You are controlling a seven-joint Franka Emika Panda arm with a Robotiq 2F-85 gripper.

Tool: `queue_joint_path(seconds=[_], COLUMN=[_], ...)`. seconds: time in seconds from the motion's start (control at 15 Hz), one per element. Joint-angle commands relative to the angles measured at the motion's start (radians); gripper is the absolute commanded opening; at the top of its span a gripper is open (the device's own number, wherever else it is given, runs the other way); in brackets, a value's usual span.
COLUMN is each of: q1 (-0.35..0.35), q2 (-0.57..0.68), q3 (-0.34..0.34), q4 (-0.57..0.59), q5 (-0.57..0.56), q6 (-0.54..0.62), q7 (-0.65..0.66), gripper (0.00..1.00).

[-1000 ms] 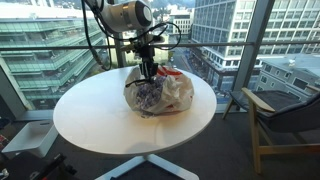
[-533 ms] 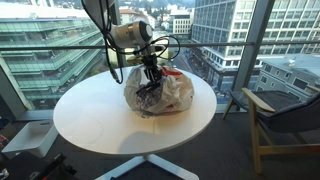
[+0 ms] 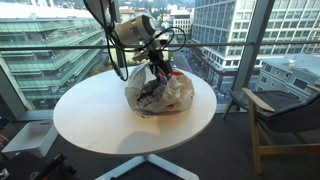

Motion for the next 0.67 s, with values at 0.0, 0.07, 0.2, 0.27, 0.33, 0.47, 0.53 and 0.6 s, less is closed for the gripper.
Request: queue_joint_path(seconds=[0.0,0.07,0.2,0.27,0.33,0.47,0.53,0.6], q1=[0.001,-0.007,-0.016,-0.021,-0.036,-0.046,-0.055,-0.063], q2=[-0.116,-0.136,-0.177,-0.191,-0.204,-0.208,-0.198,-0.190], q3=[0.033,0.052,0.086,0.103,0.130,0.157,0.171,0.183], q4=[-0.032,-0.028,-0.040,-0.045,-0.053,-0.069,-0.063,-0.064], q5=[0.039,0.069,0.117,0.142,0.192,0.230,0.259,0.281], q6=[-0.196,-0.261,-0.333,-0.352,-0.351,-0.310,-0.317,-0.300], q7=[-0.068,-0.085,-0.127,-0.157,-0.209,-0.295,-0.340,-0.385], gripper=[1.00,1.00,1.00,1.00,0.99,1.00,1.00,1.00])
